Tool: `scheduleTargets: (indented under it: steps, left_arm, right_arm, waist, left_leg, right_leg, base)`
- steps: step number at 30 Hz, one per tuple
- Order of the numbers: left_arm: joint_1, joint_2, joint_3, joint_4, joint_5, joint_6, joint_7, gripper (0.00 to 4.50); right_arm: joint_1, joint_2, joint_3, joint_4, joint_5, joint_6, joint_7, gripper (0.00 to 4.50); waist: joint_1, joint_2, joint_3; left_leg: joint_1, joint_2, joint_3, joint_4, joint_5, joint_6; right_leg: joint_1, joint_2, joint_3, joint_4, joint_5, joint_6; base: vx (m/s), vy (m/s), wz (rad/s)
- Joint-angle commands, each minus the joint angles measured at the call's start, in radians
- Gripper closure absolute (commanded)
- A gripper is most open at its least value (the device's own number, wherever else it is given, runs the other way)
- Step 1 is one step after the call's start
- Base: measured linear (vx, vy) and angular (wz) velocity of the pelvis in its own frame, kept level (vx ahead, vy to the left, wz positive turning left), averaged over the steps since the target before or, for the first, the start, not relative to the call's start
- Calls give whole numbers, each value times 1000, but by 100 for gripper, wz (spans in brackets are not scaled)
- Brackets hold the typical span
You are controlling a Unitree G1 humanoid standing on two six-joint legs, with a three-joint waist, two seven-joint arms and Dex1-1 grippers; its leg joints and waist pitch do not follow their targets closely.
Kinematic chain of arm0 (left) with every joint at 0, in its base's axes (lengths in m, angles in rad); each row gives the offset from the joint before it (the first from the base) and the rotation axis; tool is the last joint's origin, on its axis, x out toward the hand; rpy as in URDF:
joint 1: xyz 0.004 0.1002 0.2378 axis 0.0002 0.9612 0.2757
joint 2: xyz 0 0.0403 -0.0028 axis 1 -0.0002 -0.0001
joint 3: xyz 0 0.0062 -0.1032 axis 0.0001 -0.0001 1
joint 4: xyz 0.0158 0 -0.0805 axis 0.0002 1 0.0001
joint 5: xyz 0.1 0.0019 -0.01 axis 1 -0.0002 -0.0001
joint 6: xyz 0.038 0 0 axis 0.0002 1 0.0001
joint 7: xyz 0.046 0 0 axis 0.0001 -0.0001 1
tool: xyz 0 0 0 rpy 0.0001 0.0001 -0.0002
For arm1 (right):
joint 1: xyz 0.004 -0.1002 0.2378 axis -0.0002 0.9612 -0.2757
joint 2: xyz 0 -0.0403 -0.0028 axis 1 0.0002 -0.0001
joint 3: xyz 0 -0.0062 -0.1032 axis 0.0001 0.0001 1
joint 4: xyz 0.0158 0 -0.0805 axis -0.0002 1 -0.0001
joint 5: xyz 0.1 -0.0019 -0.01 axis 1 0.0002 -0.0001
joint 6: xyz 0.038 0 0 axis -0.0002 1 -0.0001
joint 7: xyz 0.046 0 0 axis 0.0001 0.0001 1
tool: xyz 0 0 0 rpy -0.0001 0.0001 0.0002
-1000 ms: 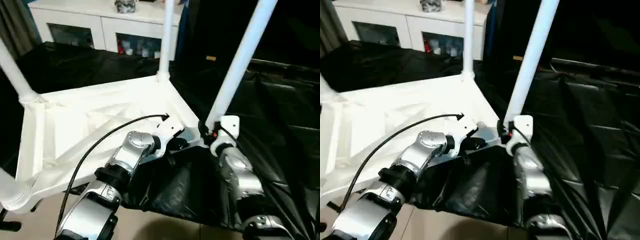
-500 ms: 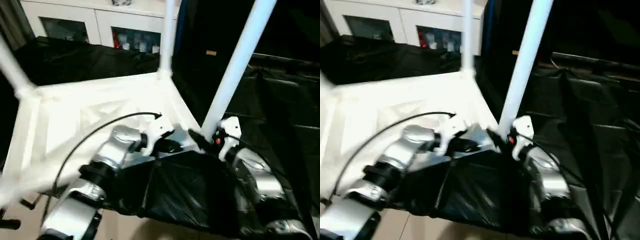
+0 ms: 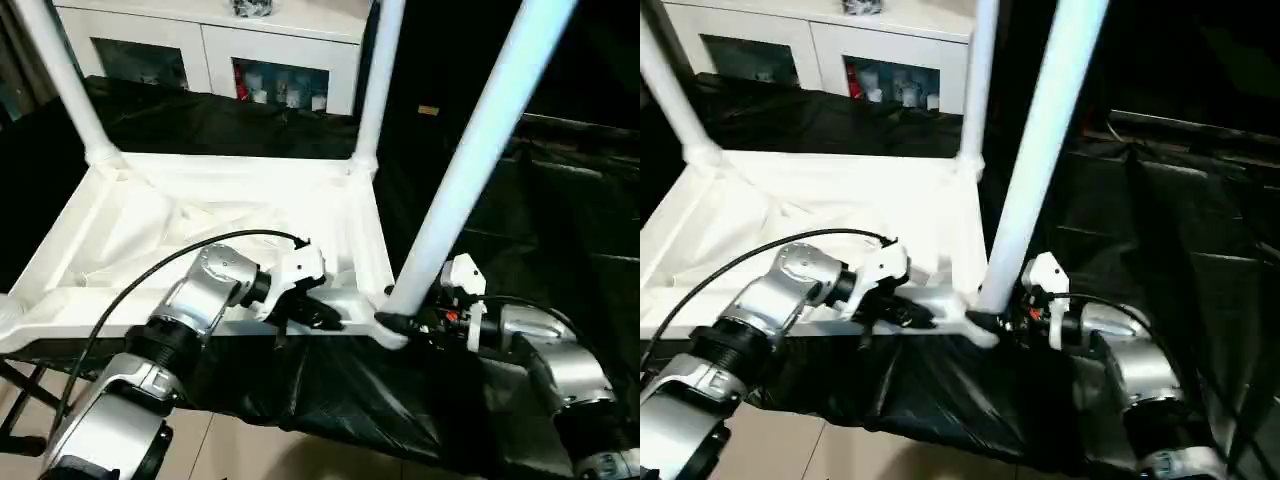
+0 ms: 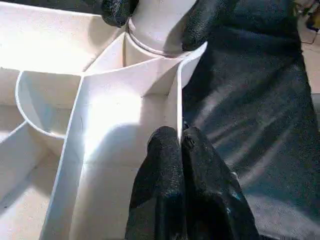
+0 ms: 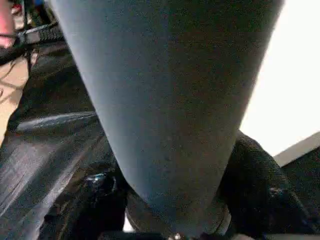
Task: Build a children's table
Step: Rotate leg to tighten
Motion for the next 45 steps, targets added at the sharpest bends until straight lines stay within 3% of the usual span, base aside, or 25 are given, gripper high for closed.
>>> scheduleTargets:
  steps: [1,6,7,9,12,13,15,16,17,19,20,21,22,25,29,31,32,35,38,39,40,41,43,44,45]
  left_arm:
    - [24,24,-50,27,40,24,-4,450]
    - [25,11,-36,31,36,37,33,450]
    - [24,1,-29,33,35,45,56,450]
    - [21,-25,-13,44,34,58,112,450]
    - [16,-53,0,57,36,69,170,450]
    - [12,-83,9,62,32,81,210,450]
    - [3,-167,29,76,17,107,301,450]
    - [1,-179,31,78,15,110,313,450]
    - [-11,-228,38,93,7,116,355,450]
    - [-19,-249,38,103,8,113,374,450]
    - [-29,-270,40,119,9,109,395,450]
    - [-36,-281,41,128,10,106,407,450]
    - [-56,-304,37,158,18,91,432,450]
    - [-81,-318,33,193,35,70,456,450]
    - [-89,-302,39,206,51,46,452,450]
    - [-83,-278,35,207,58,21,431,450]
    - [-81,-271,34,208,59,14,426,450]
    - [-78,-248,34,222,60,-7,414,450]
    - [-74,-224,37,236,64,-30,405,450]
    - [-71,-215,41,239,67,-41,400,450]
    - [-69,-213,42,239,67,-44,399,450]
    - [-67,-211,43,239,67,-49,398,450]
    - [-62,-205,46,238,66,-62,396,450]
    - [-61,-204,46,238,66,-64,396,450]
    - [-57,-200,45,236,67,-71,392,450]
  right_arm:
    - [7,-3,29,-4,8,39,54,225]
    - [17,14,32,-7,11,67,37,231]
    - [24,20,29,-11,14,74,23,232]
    - [38,48,10,-10,17,87,-46,232]
    - [49,80,-11,-5,17,81,-116,233]
    - [54,112,-30,7,14,75,-178,234]
    - [55,203,-80,55,4,69,-366,238]
    - [53,216,-88,63,3,69,-393,239]
    - [39,272,-118,98,3,59,-500,239]
    - [30,298,-133,114,3,56,-550,239]
    - [15,330,-151,136,-2,51,-620,239]
    - [5,348,-161,148,-6,49,-663,239]
    - [-34,395,-185,195,-8,24,-761,240]
    - [-86,452,-202,240,-14,-8,-844,241]
    - [-108,474,-203,242,-33,-27,-849,241]
    - [-106,469,-209,231,-24,-44,-817,171]
    - [-103,465,-213,227,-21,-42,-812,171]
    - [-82,427,-209,195,-26,-39,-780,151]
    - [-21,338,-182,92,-34,-24,-696,120]
    - [23,279,-176,24,-32,-10,-639,120]
    - [37,259,-177,2,-27,-3,-619,120]
    - [59,229,-181,-29,-16,7,-585,120]
    - [130,132,-186,-128,25,30,-459,120]
    - [141,118,-187,-143,32,35,-440,120]
    - [184,63,-191,-200,63,60,-370,120]
  waist:
    - [1,3,-45]
    - [3,2,-43]
    - [3,-4,-43]
    - [6,-4,-40]
    - [6,-6,-35]
    - [5,-10,-32]
    - [1,-8,-29]
    - [-1,-8,-31]
    - [-2,-6,-29]
    - [-13,-9,-31]
    - [-15,-7,-32]
    - [-23,2,-34]
    - [-29,-3,-33]
    - [-43,0,-34]
    - [-47,0,-34]
    - [-45,-4,-36]
    - [-45,-2,-36]
    - [-42,-7,-37]
    - [-34,-4,-39]
    - [-25,-11,-38]
    - [-11,-13,-40]
    - [-10,-14,-41]
    - [8,-20,-44]
    - [10,-21,-44]
    - [9,-26,-46]
  left_leg:
    - [2,21,6,-58,-153,87]
    - [1,21,6,-59,-173,75]
    - [0,21,6,-59,-173,75]
    - [1,20,6,-60,-183,69]
    - [2,19,3,-66,-248,42]
    - [7,20,1,-68,-301,28]
    - [7,20,-1,-71,-325,10]
    - [6,18,-5,-73,-336,-7]
    - [4,17,-8,-76,-349,-10]
    - [-1,15,-16,-81,-377,-19]
    - [-2,15,-17,-82,-378,-18]
    - [-3,15,-19,-84,-380,-23]
    - [-4,12,-19,-84,-390,-25]
    - [-2,8,-22,-82,-429,-31]
    - [-5,10,-16,-82,-407,-10]
    - [-6,11,-14,-80,-394,1]
    - [-7,12,-14,-81,-389,3]
    - [-3,14,-10,-79,-375,11]
    - [-8,15,-5,-77,-306,27]
    - [-7,15,-3,-73,-277,39]
    - [2,18,2,-69,-261,57]
    - [3,18,5,-67,-248,64]
    - [-7,20,3,-62,-164,99]
    - [-6,20,5,-61,-156,106]
    - [-13,18,3,-59,-137,120]
  right_leg:
    - [49,-37,26,-48,-26,-299]
    - [49,-37,27,-51,-70,-289]
    - [49,-37,27,-51,-76,-285]
    - [44,-38,28,-55,-109,-274]
    - [39,-40,28,-68,-242,-240]
    - [30,-40,28,-78,-344,-206]
    - [22,-43,31,-86,-400,-184]
    - [22,-43,27,-87,-429,-168]
    - [24,-42,25,-90,-452,-154]
    - [27,-41,19,-95,-489,-121]
    - [27,-41,19,-97,-482,-121]
    - [26,-40,19,-98,-448,-124]
    - [23,-38,17,-98,-437,-128]
    - [20,-38,14,-103,-470,-121]
    - [21,-34,19,-97,-381,-151]
    - [23,-36,21,-96,-368,-159]
    - [24,-36,21,-95,-363,-161]
    - [21,-37,23,-94,-345,-172]
    - [31,-35,24,-84,-247,-197]
    - [37,-33,24,-82,-225,-187]
    - [30,-37,27,-82,-208,-192]
    - [30,-36,29,-79,-183,-201]
    - [46,-37,27,-64,-73,-216]
    - [42,-36,28,-62,-55,-224]
    - [52,-37,25,-57,-19,-233]
  base:
    - [0,0,0]
    - [0,0,0]
    - [0,0,0]
    - [0,0,0]
    - [0,0,0]
    - [0,0,0]
    - [0,0,0]
    - [0,0,0]
    - [0,0,0]
    - [0,0,0]
    - [0,0,0]
    - [0,0,0]
    - [0,0,0]
    - [0,0,0]
    - [0,0,0]
    - [0,0,0]
    - [0,0,0]
    - [0,0,0]
    - [0,0,0]
    - [0,0,0]
    - [56,-8,9]
    - [60,-6,7]
    - [56,-2,3]
    - [0,0,0]
    - [0,0,0]
